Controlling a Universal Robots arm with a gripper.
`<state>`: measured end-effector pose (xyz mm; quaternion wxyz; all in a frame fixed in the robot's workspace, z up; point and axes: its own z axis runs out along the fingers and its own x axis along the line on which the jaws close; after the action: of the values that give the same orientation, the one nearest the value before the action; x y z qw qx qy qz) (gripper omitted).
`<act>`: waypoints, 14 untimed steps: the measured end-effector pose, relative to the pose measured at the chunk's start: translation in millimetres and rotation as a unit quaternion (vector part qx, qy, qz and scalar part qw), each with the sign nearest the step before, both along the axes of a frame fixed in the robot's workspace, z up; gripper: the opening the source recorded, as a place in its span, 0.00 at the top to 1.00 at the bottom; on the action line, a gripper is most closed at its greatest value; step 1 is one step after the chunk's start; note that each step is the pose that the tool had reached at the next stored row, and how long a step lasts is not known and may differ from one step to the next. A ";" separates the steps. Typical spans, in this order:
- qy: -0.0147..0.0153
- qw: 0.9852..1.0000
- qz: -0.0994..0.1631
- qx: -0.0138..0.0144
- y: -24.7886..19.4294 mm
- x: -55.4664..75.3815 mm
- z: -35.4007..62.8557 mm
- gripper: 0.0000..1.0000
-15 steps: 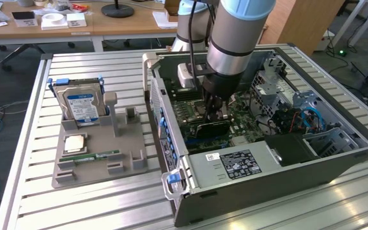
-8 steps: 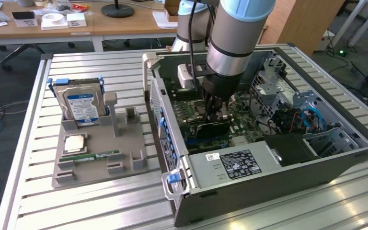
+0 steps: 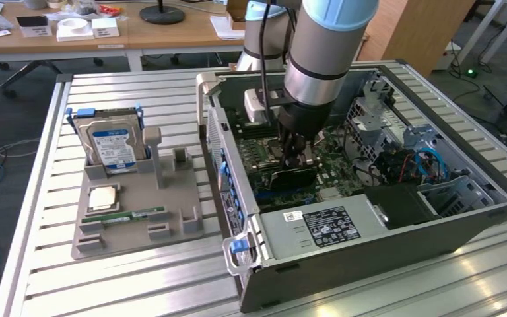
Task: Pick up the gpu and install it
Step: 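Press down on the gpu until it lock into place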
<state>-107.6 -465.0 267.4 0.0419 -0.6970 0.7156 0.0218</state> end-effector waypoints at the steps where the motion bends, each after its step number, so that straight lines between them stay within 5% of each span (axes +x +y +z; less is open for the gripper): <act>1: 0.000 1.000 0.000 0.000 0.0 0.0 -0.3 0.89; 14: 0.000 1.000 0.000 0.000 0.0 0.0 -2.7 0.89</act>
<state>-107.6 -465.1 264.7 0.0417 -0.6970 0.7156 0.0218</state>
